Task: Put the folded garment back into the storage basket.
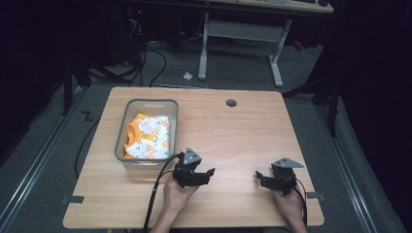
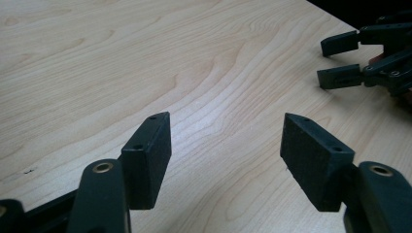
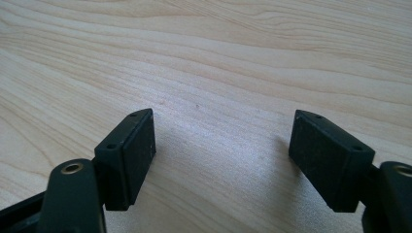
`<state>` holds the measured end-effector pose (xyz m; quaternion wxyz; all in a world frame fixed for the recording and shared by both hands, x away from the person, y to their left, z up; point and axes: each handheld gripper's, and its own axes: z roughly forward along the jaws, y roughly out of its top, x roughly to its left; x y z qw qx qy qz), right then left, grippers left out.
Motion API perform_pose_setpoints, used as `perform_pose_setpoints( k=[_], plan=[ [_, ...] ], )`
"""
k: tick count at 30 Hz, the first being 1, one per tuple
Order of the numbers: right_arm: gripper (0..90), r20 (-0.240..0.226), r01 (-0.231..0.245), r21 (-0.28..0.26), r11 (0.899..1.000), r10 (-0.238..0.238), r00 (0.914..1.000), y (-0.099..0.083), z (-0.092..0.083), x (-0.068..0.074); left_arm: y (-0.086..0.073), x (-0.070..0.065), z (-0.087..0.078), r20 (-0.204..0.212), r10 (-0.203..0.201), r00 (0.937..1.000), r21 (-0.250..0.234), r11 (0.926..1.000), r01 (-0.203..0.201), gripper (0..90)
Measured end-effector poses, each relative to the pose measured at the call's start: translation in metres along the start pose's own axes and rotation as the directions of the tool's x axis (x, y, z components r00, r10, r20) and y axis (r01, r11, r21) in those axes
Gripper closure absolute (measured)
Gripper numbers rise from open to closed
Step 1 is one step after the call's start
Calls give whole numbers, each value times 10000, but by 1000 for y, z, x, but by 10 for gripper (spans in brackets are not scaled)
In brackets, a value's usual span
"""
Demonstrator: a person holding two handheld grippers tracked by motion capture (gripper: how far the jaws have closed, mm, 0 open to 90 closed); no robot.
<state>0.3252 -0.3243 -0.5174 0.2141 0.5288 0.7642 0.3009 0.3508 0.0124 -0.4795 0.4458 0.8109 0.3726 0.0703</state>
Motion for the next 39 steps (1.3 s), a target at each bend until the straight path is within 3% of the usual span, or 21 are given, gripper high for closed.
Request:
perform_pose_setpoints(
  k=[22, 39],
  plan=[
    [252, 5, 0, -1, 10000, 0, 10000, 0, 0, 0, -12, 12, 17, -583, -256, 9980, 584, 9979, 290, 360],
    [252, 4, -3, 1, 10000, 3, 10000, 0, 0, 0, -18, 15, 26, -1048, -116, 9944, 881, 9959, 209, 360]
  ],
)
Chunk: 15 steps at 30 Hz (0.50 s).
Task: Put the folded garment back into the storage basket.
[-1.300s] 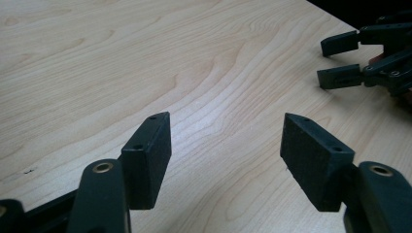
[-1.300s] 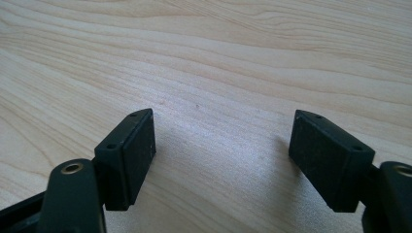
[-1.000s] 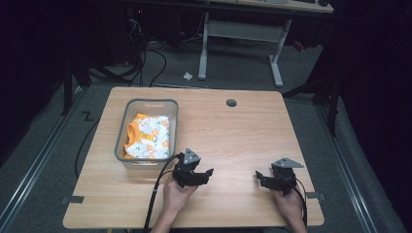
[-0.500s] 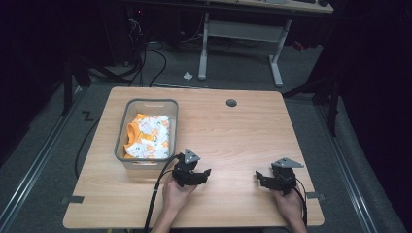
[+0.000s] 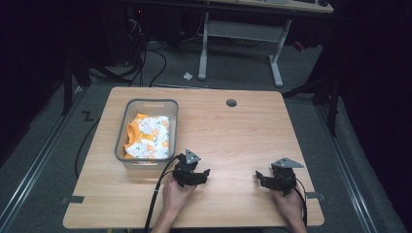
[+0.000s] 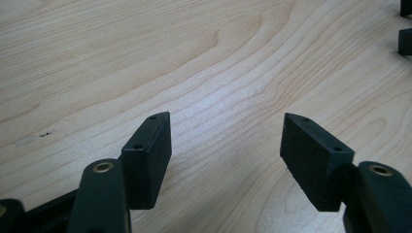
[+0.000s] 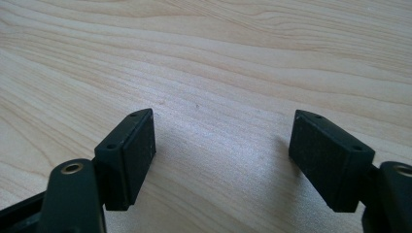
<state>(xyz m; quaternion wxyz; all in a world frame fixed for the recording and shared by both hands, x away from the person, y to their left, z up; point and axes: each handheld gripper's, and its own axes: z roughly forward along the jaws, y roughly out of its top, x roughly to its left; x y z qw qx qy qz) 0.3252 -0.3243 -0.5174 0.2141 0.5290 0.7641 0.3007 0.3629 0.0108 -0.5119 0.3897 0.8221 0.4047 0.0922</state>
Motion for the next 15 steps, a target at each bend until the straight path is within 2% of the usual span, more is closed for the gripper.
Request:
perform_pose_setpoints(
  k=[7, 12, 13, 15],
  plan=[
    [252, 1, 3, -3, 10000, -3, 10000, 0, 0, 0, -4, 1, 6, -228, -23, 9997, 166, 9999, 27, 360],
    [252, -1, 2, -1, 10000, -2, 10000, 0, 0, 0, -8, -1, 8, -466, 224, 9987, -107, 9997, -230, 354],
    [252, -3, 0, -2, 10000, 0, 10000, 0, 0, 0, -9, -4, 9, -631, 440, 9970, -177, 9988, -452, 343],
    [252, -6, -4, 16, 10000, 4, 10000, 0, 0, 0, -9, -5, 9, -700, 569, 9959, -105, 9983, -578, 333]
  ],
)
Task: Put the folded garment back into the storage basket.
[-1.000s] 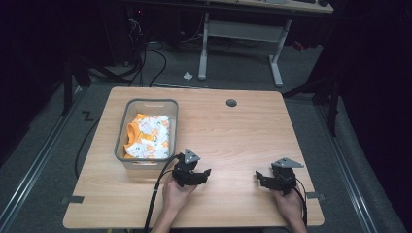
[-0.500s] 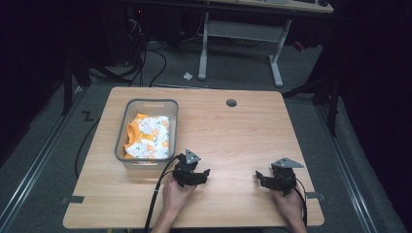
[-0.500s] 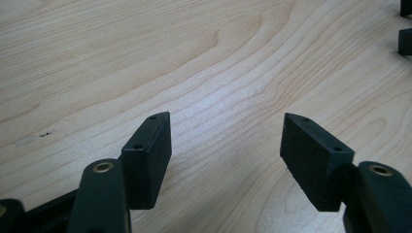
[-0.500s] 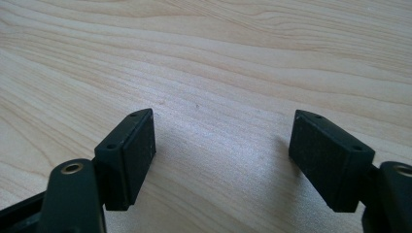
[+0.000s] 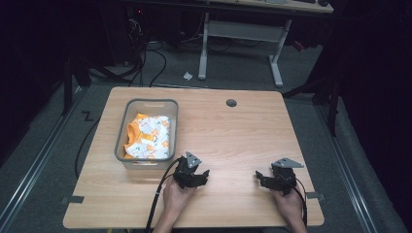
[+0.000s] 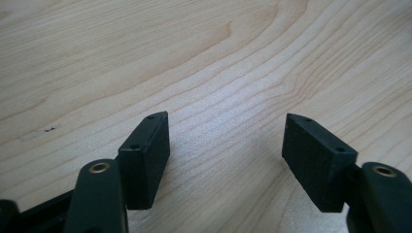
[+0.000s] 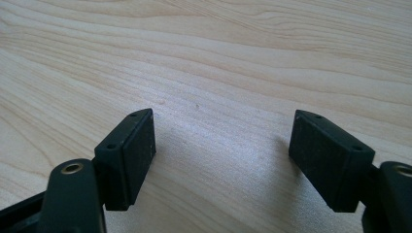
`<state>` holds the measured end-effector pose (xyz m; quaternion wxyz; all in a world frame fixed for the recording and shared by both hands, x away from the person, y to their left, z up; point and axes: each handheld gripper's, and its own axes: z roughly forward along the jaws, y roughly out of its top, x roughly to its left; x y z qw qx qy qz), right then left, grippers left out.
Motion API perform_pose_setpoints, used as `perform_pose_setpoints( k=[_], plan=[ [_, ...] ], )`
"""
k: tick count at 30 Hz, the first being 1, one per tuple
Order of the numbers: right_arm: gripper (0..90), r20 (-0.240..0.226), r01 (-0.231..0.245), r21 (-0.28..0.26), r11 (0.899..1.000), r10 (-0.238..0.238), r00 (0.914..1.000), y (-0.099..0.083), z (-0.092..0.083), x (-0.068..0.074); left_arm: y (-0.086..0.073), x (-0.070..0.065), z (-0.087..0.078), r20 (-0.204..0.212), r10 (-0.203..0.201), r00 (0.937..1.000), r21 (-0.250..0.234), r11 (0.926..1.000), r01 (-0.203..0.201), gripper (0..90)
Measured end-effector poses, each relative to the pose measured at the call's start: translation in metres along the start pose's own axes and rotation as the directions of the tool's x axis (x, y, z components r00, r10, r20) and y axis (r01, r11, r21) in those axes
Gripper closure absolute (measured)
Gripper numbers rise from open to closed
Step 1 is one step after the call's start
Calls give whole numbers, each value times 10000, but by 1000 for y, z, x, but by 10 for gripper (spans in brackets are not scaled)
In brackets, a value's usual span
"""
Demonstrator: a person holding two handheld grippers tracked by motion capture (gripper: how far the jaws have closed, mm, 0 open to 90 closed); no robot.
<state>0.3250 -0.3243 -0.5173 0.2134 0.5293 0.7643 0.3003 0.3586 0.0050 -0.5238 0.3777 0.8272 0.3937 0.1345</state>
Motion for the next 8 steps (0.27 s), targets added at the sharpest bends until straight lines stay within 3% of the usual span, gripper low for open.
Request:
perform_pose_setpoints(
  k=[2, 8],
  plan=[
    [252, 3, 17, -8, 10000, -17, 10000, 0, 0, 0, 0, -3, 1, -149, 250, 9996, 71, 9997, -249, 315],
    [252, 3, 4, -3, 10000, -4, 10000, 0, 0, 0, 0, -2, 1, -203, 183, 9996, 68, 9998, -181, 312]
  ],
)
